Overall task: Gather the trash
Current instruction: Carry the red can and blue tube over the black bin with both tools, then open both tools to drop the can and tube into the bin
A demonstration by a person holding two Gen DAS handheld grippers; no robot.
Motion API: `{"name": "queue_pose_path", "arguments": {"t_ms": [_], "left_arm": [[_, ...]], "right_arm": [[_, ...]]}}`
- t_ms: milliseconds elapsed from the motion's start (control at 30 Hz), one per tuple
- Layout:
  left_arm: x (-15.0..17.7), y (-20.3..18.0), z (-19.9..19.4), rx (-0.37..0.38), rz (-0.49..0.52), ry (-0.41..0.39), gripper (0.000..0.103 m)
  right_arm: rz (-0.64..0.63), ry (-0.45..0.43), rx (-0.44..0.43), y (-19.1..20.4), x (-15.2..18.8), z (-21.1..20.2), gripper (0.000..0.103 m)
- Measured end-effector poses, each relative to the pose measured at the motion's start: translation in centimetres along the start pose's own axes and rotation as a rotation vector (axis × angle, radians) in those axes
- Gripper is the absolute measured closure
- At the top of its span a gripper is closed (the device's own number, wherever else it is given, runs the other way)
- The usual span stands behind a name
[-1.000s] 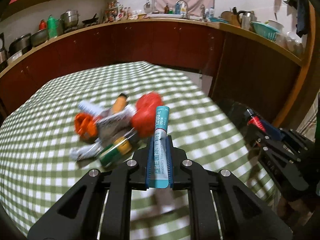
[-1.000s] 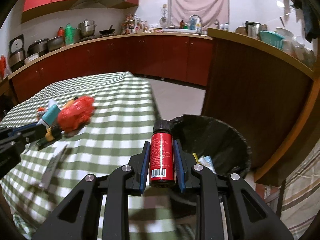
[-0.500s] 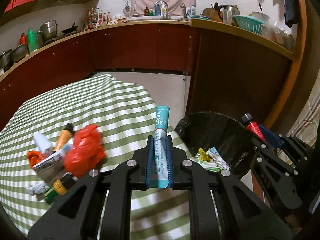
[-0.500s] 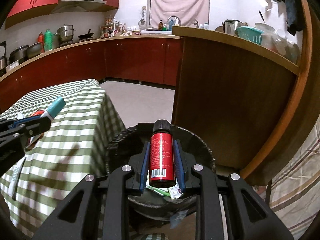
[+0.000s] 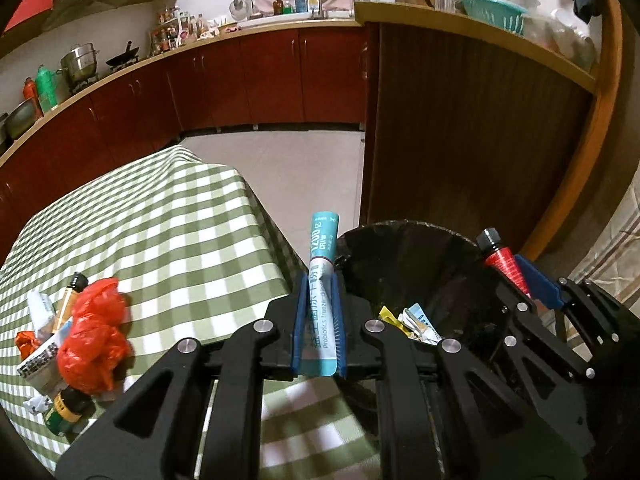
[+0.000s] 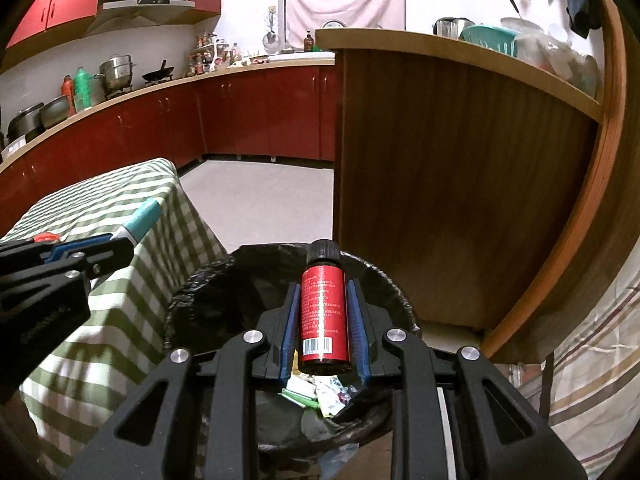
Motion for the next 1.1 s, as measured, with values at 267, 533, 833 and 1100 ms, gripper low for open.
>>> {"name": "queue_pose_path", "arguments": {"t_ms": [267,533,833,1100], "left_arm": [[-0.1,-1.0,2.3,0.003,0.015,0.057,0.09],[-0.4,-1.4,3.2,0.002,0.02,0.079,0.087],[-0.9,0.0,2.7,-0.023,-0.016,0.064,0.055],[-1.1,2.2,0.0,-0.041,-0.034,0.026,0.044]], "right_arm": [[0.017,0.012,-0.002,-0.7,0.1,1.5,0.078],[0.042,0.026,-0.004,-1.1,0.3,2.4,0.078],[0.042,0.005,0.01,-1.3,-0.7,1.4,0.07],[0.046,-0.004,0.016,-0.5,-1.5,-0.5,0.063]]}}
Point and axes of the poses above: each gripper's, at about its wrist camera, not at the fingertips, and z roughly the way its jaws point, y to its left, x to its underside, the point moved 7 cm from there along z, roughly the way its jaws point, and after that the axes turned 12 degrees about -y, right-handed, at the moved point
